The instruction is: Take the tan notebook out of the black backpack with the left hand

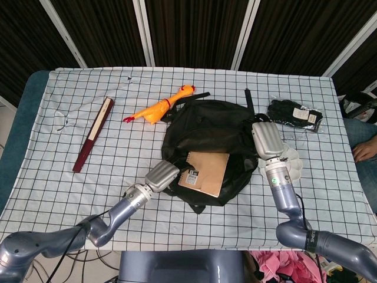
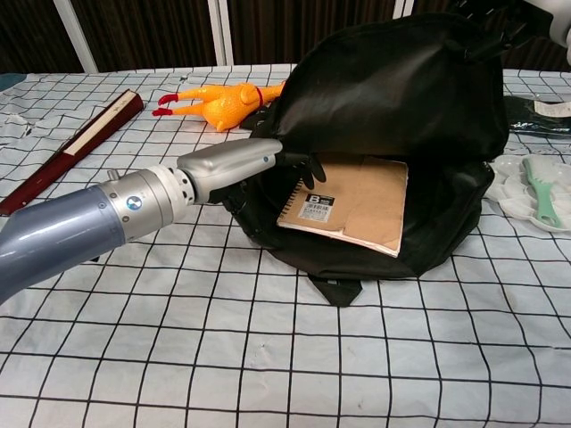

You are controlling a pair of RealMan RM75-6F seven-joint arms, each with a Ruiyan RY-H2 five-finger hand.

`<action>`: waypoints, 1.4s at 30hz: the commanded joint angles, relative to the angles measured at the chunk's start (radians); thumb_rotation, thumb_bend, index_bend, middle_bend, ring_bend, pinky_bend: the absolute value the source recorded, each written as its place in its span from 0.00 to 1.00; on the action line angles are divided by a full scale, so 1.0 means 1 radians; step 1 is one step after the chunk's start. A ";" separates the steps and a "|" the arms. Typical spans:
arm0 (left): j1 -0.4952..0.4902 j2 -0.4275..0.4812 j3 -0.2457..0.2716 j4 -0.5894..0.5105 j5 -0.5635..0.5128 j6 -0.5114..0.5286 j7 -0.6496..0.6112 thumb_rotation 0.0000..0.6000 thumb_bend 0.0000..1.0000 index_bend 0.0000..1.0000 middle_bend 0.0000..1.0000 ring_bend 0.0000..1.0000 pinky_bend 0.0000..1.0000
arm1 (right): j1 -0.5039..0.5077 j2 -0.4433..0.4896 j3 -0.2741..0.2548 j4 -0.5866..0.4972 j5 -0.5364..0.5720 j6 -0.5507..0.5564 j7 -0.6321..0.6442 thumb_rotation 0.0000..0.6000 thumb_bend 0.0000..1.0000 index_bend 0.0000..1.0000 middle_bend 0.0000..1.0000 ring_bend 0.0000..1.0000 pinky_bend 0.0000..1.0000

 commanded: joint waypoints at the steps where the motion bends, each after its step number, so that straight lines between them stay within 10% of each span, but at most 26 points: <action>1: -0.017 -0.024 0.006 0.030 0.008 0.011 -0.011 1.00 0.11 0.26 0.30 0.11 0.12 | -0.001 0.002 -0.002 0.002 -0.002 0.004 0.001 1.00 0.53 0.62 0.52 0.41 0.21; 22: -0.076 -0.179 0.026 0.301 0.020 0.082 -0.062 1.00 0.16 0.36 0.33 0.12 0.11 | -0.013 0.027 -0.019 0.001 0.008 0.017 0.027 1.00 0.53 0.62 0.52 0.41 0.21; 42: -0.118 -0.233 0.032 0.435 0.016 0.118 -0.143 1.00 0.45 0.56 0.59 0.34 0.31 | -0.011 0.022 -0.034 0.008 0.005 0.024 0.024 1.00 0.53 0.62 0.52 0.41 0.21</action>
